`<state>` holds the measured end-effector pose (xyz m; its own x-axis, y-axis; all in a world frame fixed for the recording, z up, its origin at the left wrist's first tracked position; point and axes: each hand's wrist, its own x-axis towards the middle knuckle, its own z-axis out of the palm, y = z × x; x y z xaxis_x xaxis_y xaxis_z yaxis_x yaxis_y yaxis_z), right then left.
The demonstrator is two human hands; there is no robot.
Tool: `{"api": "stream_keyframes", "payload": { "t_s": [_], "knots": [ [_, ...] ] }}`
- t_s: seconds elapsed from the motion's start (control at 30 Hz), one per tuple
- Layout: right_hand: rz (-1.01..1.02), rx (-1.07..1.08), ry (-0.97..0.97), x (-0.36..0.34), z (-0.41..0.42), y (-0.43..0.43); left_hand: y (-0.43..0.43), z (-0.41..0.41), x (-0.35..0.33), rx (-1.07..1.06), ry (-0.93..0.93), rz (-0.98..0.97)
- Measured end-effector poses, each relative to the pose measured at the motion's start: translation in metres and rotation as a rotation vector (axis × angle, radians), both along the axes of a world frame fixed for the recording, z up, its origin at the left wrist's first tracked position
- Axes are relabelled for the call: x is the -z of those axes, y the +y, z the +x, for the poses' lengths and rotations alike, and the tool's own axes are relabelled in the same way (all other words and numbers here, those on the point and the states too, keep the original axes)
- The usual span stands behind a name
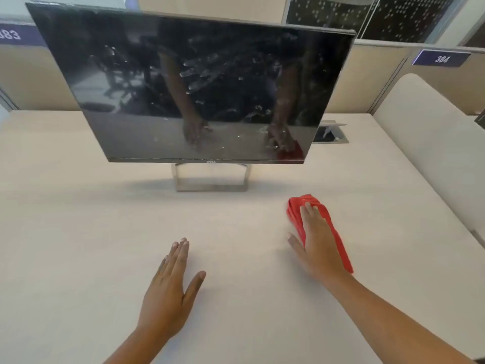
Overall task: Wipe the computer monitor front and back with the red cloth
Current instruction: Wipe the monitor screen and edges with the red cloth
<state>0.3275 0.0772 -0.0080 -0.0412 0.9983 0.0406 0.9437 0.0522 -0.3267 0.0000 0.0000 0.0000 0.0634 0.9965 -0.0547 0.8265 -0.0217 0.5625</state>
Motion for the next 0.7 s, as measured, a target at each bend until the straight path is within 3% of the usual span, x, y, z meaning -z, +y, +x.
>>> {"api": "stream_keyframes", "payload": {
  "t_s": [0.2,0.5,0.7],
  "knots": [
    [-0.083,-0.008,-0.109,0.017,0.035,0.009,-0.006,0.065,-0.014,-0.035,-0.229,-0.11],
    [-0.037,-0.031,0.253,0.021,0.038,0.014,0.003,0.127,-0.046,-0.094,-0.59,-0.318],
    [0.074,-0.123,0.462,-0.012,0.005,0.0,0.003,0.145,-0.065,-0.189,-0.815,-0.371]
  ]
}}
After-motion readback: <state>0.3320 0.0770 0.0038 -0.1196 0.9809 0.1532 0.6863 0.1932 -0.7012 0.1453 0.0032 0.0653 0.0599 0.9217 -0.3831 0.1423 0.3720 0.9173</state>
